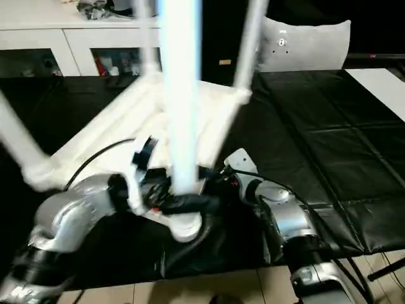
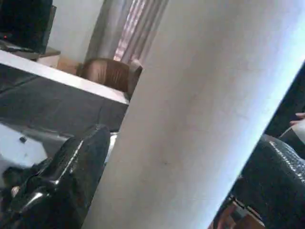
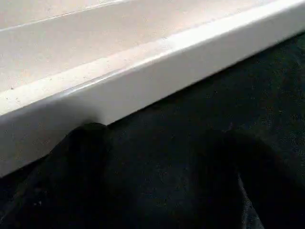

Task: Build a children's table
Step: Rotate table base

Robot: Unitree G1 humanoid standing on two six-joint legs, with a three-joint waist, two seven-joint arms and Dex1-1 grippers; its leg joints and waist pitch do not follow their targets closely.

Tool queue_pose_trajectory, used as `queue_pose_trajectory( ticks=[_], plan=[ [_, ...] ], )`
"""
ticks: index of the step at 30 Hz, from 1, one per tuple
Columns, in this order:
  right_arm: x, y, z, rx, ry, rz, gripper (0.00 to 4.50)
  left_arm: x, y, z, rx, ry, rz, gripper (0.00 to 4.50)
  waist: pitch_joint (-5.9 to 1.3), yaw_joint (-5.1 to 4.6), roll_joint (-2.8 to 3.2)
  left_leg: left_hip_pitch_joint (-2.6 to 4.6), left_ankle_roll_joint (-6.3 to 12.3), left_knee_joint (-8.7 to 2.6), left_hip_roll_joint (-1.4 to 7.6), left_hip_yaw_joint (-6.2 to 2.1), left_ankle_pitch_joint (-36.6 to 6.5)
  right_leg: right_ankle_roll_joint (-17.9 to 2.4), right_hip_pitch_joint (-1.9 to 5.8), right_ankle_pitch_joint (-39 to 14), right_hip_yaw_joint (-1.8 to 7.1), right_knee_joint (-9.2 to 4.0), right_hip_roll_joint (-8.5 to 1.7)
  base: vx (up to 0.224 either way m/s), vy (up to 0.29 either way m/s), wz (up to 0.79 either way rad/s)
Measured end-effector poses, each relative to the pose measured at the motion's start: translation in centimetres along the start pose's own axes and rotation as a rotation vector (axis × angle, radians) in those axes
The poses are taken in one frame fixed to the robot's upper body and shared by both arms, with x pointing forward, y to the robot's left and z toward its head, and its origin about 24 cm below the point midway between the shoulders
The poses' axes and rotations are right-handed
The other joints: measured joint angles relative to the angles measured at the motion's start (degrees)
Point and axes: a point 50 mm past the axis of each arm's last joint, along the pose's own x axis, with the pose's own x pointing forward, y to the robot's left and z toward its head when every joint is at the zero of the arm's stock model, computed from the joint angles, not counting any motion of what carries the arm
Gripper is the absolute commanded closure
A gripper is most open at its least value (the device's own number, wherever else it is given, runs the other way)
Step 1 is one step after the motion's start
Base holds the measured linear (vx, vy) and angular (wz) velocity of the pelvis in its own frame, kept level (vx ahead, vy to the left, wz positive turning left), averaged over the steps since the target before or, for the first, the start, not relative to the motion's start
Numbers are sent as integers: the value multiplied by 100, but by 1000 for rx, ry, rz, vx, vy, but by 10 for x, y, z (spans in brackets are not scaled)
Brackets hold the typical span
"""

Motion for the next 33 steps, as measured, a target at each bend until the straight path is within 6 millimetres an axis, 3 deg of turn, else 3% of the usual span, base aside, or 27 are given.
queue_pose_trajectory(
  ticks=[11, 18, 24, 29, 33],
  plan=[
    [3, 1, 2, -10, -36, -5, 0, 20, 9, 8, 88, -80, 48, 4, -1, 35, 2, -6, 0, 0, 0, -2, 1, -10, -2, 7, -3, -4, 0, 0, 0, 0],
    [-3, -5, 0, -18, -44, -27, 0, 16, 21, 13, 213, -50, 174, 4, -2, 103, 4, -8, 1, 0, -1, -3, 1, -8, -1, 5, -3, -4, -1, 0, 0, 0],
    [-32, -24, 5, -21, -139, -73, 0, -27, 22, -4, 239, 130, 198, 4, -5, 106, 9, 0, 1, -1, 0, -3, 1, -5, 1, 4, -3, -2, 0, 0, 0, 0],
    [-49, -26, 5, -19, -139, 42, 0, -51, 18, -12, 222, 254, 145, 4, -4, 137, 11, 22, 1, 1, -2, -4, 1, -7, 6, 4, -1, -2, -1, 0, 0, 0],
    [-64, -30, 5, -73, -136, 80, 0, -72, 22, -21, 236, 411, 153, 42, -6, 177, 14, 26, 0, 1, -2, -4, 1, -6, 6, 4, -1, -1, -2, 0, 0, 0]
  ],
)
